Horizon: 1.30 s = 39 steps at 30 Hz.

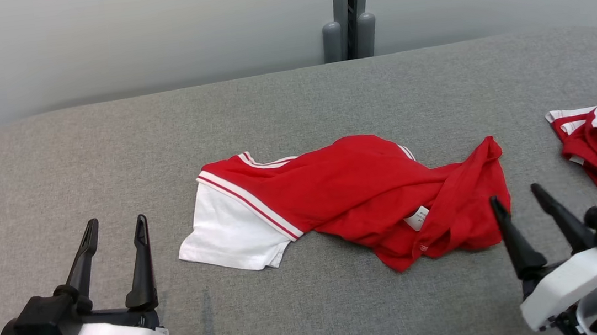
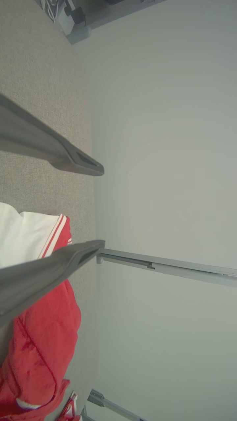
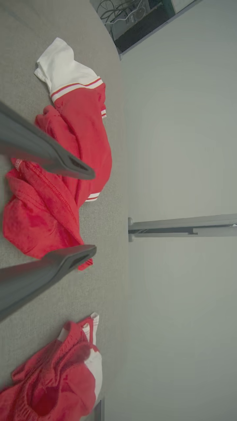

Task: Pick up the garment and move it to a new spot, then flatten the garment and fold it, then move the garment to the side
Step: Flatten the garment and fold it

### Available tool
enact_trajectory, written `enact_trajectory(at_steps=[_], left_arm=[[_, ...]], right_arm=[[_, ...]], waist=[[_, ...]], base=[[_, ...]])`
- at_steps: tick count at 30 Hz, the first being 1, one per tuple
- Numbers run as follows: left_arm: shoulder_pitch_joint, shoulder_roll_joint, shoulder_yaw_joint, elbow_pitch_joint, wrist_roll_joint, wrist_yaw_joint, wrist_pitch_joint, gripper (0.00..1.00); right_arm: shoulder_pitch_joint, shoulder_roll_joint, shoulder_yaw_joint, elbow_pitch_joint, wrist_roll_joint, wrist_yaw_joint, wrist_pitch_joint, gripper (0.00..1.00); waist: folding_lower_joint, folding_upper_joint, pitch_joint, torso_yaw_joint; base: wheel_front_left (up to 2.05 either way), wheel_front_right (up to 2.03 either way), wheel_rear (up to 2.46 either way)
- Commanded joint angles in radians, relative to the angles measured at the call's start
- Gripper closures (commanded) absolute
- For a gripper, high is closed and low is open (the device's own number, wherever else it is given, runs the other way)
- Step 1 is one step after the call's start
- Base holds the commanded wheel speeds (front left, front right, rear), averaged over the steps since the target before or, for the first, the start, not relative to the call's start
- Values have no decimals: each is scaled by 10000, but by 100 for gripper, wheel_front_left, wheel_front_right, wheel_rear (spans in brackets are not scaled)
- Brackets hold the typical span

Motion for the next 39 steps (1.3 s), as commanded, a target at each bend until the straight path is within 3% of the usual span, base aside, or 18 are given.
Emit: enact_trajectory(at_steps=[1, 9, 19, 20, 21, 22, 23, 29, 34, 39], left_arm=[[-196, 21, -1, -55, 32, 53, -6, 0], [-450, -133, -164, 107, -54, -69, -171, 0], [-807, -248, -217, 516, -86, -210, -386, 0], [-834, -252, -206, 556, -88, -226, -413, 0], [-854, -263, -202, 594, -93, -238, -425, 0], [-869, -266, -190, 621, -99, -250, -445, 0], [-884, -271, -182, 652, -104, -261, -458, 0], [-990, -256, -86, 783, -106, -283, -523, 0], [-955, -240, 12, 834, -108, -304, -547, 0], [-851, -215, 65, 863, -66, -331, -569, 0]], right_arm=[[-52, 5, 274, 169, 74, 1, 368, 0], [-492, 220, 1644, 1276, 562, 1, 1210, 0], [-1287, 505, 1305, 3142, 604, 1, 905, 0], [-1352, 540, 1247, 3331, 619, 1, 854, 25], [-1433, 559, 1176, 3479, 620, 1, 731, 59], [-1491, 577, 1100, 3571, 675, 1, 639, 86], [-1499, 592, 1068, 3667, 731, 1, 590, 100], [-1239, 581, 722, 3182, 847, 1, 348, 100], [-900, 513, 439, 1610, 1277, 1, 393, 100], [-712, 490, 343, -328, 2173, 1, 1166, 100]], waist=[[0, 0, 142, 137], [0, 0, 662, 587], [0, 0, 1002, 828], [0, 0, 1021, 827], [0, 0, 1031, 829], [0, 0, 1046, 826], [0, 0, 1057, 817], [0, 0, 1079, 685], [0, 0, 996, 490], [0, 0, 858, 301]], base=[[0, 0, 0], [0, 0, 0], [0, 0, 0], [0, 0, 0], [0, 0, 0], [0, 0, 0], [0, 0, 0], [0, 0, 0], [0, 0, 0], [0, 0, 0]])
